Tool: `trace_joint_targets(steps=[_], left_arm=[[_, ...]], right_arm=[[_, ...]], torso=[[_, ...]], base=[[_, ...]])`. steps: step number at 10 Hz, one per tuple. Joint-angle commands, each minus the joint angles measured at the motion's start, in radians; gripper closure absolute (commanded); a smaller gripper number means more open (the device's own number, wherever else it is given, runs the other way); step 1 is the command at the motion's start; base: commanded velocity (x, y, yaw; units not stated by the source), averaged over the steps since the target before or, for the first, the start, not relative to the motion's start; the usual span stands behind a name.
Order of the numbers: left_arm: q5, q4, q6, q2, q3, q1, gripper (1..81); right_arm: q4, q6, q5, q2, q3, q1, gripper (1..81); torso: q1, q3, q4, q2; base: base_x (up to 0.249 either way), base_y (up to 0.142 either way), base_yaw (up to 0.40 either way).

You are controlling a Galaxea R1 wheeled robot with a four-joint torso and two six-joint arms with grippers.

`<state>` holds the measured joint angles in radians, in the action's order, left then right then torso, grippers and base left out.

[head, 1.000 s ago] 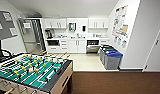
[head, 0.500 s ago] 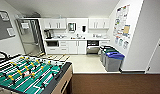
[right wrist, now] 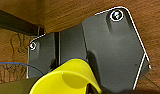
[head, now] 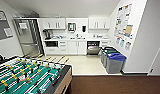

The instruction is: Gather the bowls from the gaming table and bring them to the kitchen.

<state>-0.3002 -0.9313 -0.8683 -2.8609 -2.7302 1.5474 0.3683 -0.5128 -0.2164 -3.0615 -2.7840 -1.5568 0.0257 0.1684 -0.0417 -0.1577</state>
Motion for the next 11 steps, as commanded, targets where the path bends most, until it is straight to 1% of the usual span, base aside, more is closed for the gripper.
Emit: trace_joint_targets(steps=[1, 6, 11], left_arm=[[0.021, -0.004, -0.003, 0.02, -0.008, -0.04, 81.1], [0.021, -0.003, -0.003, 0.02, -0.01, -0.04, 81.1], [0.021, -0.003, -0.003, 0.02, -0.008, -0.04, 81.1]], right_arm=[[0.001, 0.003, 0.034, -0.004, 0.003, 0.043, 81.1], [0.001, 0.003, 0.035, -0.007, 0.003, 0.046, 81.1], [0.001, 0.003, 0.035, -0.007, 0.0, 0.046, 81.1]], torso=[[0.0, 0.0, 0.0, 0.0], [0.0, 0.0, 0.0, 0.0], [0.0, 0.0, 0.0, 0.0]], base=[[0.191, -0.07, 0.0], [0.191, -0.073, 0.0], [0.191, 0.0, 0.0]])
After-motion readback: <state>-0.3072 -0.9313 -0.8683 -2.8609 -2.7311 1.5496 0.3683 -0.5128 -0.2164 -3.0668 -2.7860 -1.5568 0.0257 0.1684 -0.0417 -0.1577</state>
